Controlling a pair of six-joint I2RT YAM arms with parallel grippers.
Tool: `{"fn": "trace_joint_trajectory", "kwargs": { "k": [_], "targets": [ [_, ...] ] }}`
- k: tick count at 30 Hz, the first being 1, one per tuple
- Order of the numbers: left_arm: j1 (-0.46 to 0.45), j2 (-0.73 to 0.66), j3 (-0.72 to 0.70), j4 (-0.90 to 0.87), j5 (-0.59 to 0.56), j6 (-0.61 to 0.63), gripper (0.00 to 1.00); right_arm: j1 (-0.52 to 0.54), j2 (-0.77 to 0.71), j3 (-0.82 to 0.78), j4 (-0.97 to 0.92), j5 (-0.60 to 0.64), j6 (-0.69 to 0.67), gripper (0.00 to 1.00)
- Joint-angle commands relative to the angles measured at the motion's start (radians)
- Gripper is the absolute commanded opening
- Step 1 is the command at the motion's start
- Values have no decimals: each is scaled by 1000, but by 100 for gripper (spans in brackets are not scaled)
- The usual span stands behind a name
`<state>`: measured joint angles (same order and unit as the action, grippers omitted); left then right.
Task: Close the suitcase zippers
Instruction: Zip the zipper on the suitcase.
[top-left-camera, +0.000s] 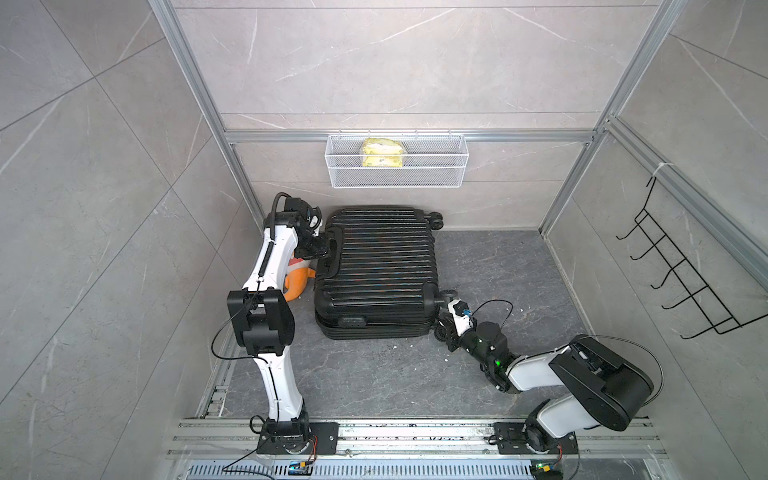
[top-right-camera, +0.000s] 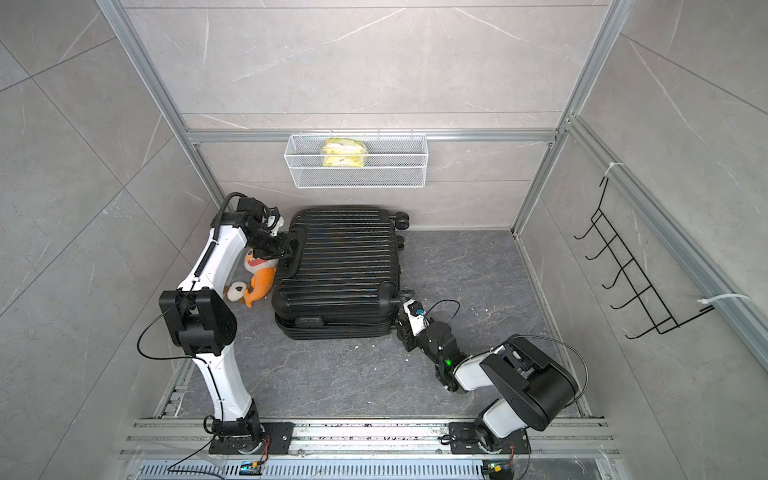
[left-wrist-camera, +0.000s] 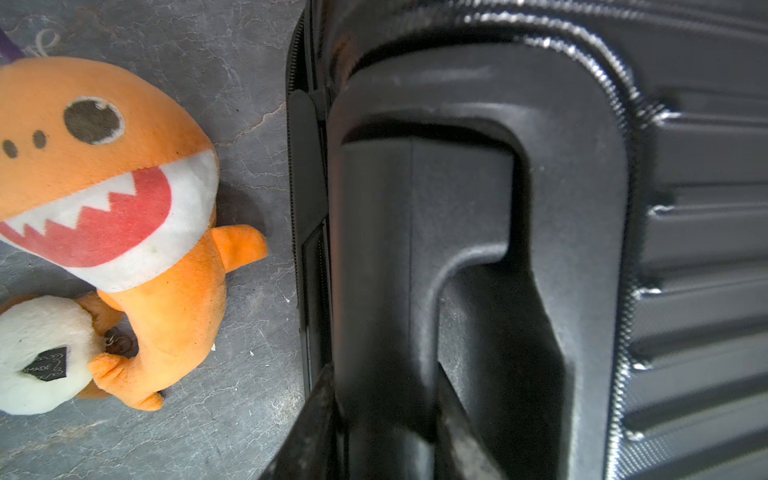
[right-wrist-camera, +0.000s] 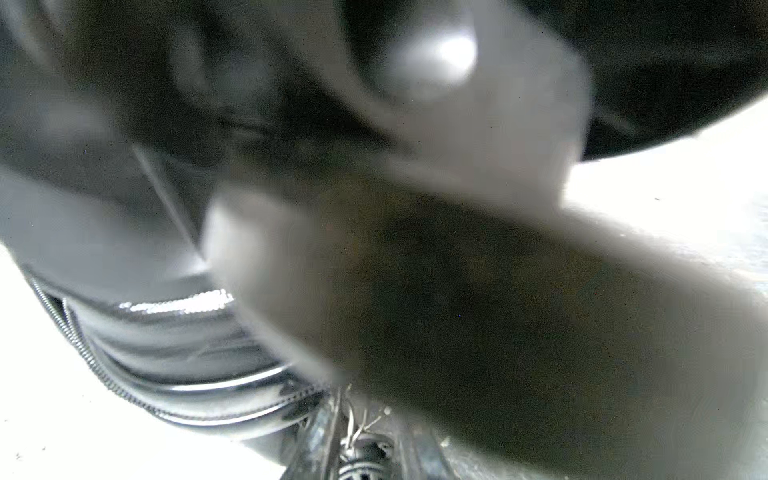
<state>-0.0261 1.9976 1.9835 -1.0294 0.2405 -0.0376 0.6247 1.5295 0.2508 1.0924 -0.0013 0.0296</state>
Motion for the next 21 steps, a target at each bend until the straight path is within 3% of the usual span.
{"fn": "trace_joint_trajectory", "kwargs": {
  "k": [1,7,11,16,21],
  "targets": [
    [-29,-100,13,-64,272,11,0,16,36,47,-115,3,6,24],
    [-30,-100,12,-63,273,13,0,19,46,60,-131,25,6,17],
    [-29,-102,13,-62,273,10,0,24,36,49,-133,36,9,0],
    [-29,-105,10,-53,264,-6,0,37,-8,30,-161,29,1,0],
    [-32,-124,-39,29,225,-106,0,62,-95,25,-251,-3,-16,0]
  ]
}}
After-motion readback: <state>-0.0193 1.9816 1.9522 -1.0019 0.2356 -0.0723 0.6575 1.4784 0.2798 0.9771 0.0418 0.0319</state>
